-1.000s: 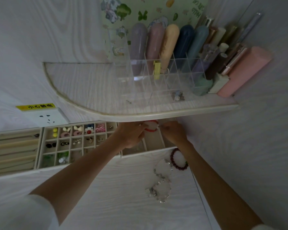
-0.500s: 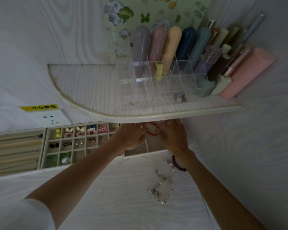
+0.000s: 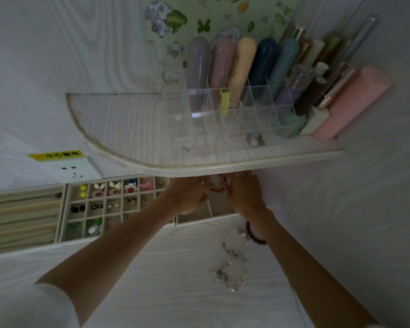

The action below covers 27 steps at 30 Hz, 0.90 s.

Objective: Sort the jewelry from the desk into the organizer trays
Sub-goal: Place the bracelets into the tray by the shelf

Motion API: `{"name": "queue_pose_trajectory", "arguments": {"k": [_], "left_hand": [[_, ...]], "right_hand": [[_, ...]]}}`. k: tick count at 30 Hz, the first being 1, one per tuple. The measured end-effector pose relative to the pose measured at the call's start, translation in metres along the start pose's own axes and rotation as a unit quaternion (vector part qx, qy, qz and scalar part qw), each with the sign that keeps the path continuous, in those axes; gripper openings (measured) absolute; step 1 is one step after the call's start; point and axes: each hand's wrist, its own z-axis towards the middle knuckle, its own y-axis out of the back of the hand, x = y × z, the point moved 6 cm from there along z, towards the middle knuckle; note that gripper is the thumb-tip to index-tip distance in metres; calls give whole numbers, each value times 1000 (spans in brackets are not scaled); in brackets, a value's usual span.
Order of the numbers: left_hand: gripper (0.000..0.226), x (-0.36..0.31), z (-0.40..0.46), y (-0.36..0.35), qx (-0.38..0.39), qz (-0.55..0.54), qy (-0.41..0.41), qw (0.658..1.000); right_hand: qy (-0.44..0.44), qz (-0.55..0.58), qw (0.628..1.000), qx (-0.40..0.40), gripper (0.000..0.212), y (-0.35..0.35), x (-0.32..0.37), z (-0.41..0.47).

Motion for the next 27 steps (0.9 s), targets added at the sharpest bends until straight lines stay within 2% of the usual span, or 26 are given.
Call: {"name": "queue_pose_trajectory", "arguments": {"k": [3,6,8,12,15,18,20,27], "left_hand": [[39,-8,0,5,-47,-11,-34,998],[42,-4,4,-5,13,-14,9,1000],[43,-2,6,-5,23,-7,18,1000],[44,-1,4,-3,-20,-29,9,999],[59,-3,-1,-4,-39,-16,0,999],[86,-5,-11,-8,-1,-20,-10,1000],[97,-6,-17,-8,16,-3,-20,1000],[92,1,-24,-7,23,-1,-19,1000]], "right_hand": [[-10,-18,1000,-17,28,1,-2,-7],[-5,-19,1000,-8,26,-1,-2,-10],[-1,-30,1000,-8,25,-1,-3,-10],[1,-37,999,6,29,1,-2,-9],[3,-23,1000,9,31,4,-1,-11],[7,-16,1000,9,32,5,-1,-16],[7,-17,1000,19,36,2,-2,-19],[11,-32,998,45,39,2,3,-18]]}}
